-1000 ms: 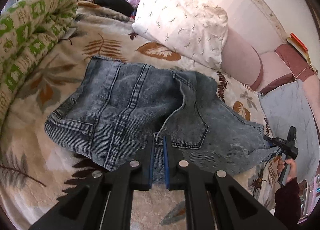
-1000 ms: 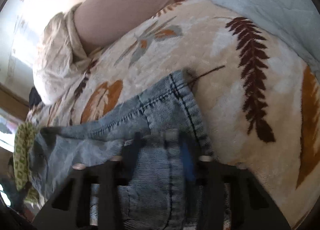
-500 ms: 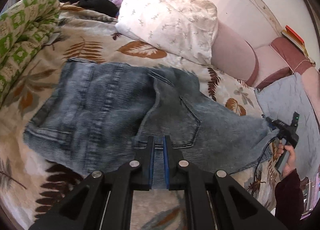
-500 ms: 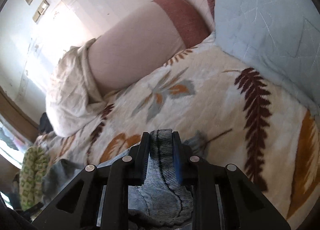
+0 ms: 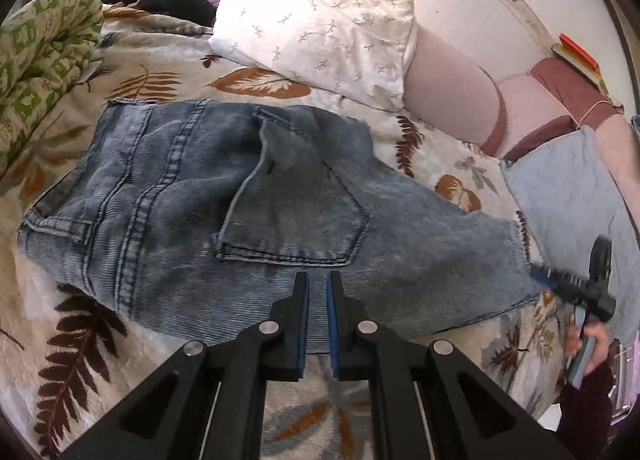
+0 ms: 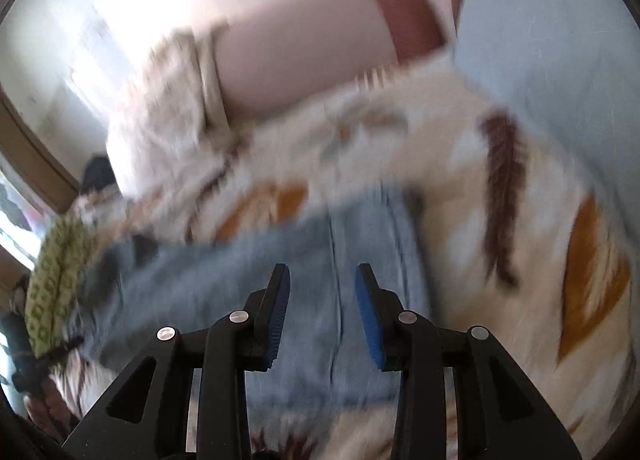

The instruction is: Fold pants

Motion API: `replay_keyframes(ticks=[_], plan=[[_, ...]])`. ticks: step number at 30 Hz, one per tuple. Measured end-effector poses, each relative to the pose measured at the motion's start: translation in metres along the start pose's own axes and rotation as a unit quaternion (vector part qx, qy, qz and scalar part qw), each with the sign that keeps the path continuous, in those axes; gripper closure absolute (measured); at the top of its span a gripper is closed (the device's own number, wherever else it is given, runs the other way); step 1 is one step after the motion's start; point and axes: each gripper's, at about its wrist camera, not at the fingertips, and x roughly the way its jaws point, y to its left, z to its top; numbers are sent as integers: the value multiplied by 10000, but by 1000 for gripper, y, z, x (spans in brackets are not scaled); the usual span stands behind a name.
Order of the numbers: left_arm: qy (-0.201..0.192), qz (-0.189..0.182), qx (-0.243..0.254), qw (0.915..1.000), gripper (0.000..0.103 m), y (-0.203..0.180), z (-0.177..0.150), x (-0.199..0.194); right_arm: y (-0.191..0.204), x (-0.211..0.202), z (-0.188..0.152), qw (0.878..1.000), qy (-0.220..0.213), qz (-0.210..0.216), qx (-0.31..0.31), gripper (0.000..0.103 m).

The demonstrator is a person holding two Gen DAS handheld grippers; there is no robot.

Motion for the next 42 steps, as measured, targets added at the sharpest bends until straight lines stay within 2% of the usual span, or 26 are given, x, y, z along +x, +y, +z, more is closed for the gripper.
replay_keyframes(ticks=[2, 3, 4, 7, 9, 13, 16, 19, 20, 23, 25, 27, 28, 29, 33, 37, 39, 42], plan=[[53, 47, -128, 9999, 93, 9, -2, 4, -8, 16, -22, 9985, 486, -204, 126, 69], [140, 128, -204, 9996, 93, 15, -4, 8, -11, 18, -28, 9981, 537, -218, 190, 71], [230, 215, -265, 9992, 93, 20, -5, 12, -11, 15, -34, 9988, 402, -187, 206, 71], [294, 113, -397, 9987, 93, 30, -10, 18, -7, 9, -42, 9985, 420, -247, 235, 71], [296, 140, -248, 9992, 93, 29, -12, 19, -4, 10, -49, 9978, 516, -252, 344, 71], [356, 186, -14, 9992, 93, 28, -17, 20, 6, 14, -58, 9958, 683, -572, 213, 70], [295, 44, -64, 9995, 93, 32, -17, 17, 13, 16, -66, 9943, 731, -772, 89, 69], [27, -133, -12, 9999, 93, 28, -16, 1, 29, 9, -65, 9934, 585, -962, -215, 63], [-107, -201, 107, 9997, 93, 22, -15, -6, 40, 2, -61, 9941, 364, -930, -416, 63], [-361, -298, 456, 9979, 93, 3, -7, -18, 69, -15, -51, 9975, 6, -188, -676, 63], [-399, -444, 594, 9964, 93, -7, -2, -20, 100, -15, -39, 9955, -67, 393, -854, 63], [-410, -387, 682, 9961, 93, -13, 3, -20, 126, -6, -25, 9917, -72, 894, -924, 62], [-468, -300, 702, 9960, 93, -12, 5, -21, 136, -1, -19, 9905, -21, 994, -950, 62], [-536, -214, 695, 9959, 93, -9, 8, -23, 144, 3, -13, 9906, 10, 963, -977, 62], [-751, 230, 502, 9956, 74, 8, 19, -25, 157, 1, -1, 9901, -261, 847, -1088, 59], [-610, 178, 412, 9971, 74, 9, 23, -13, 183, 15, 1, 9892, -179, 855, -1175, 56], [-519, 203, 680, 9961, 74, -1, 16, -6, 200, 28, -7, 9892, -15, 508, -1376, 56], [-284, 532, 1071, 9924, 74, -8, 3, 12, 206, 46, -36, 9878, 319, 38, -1522, 56]])
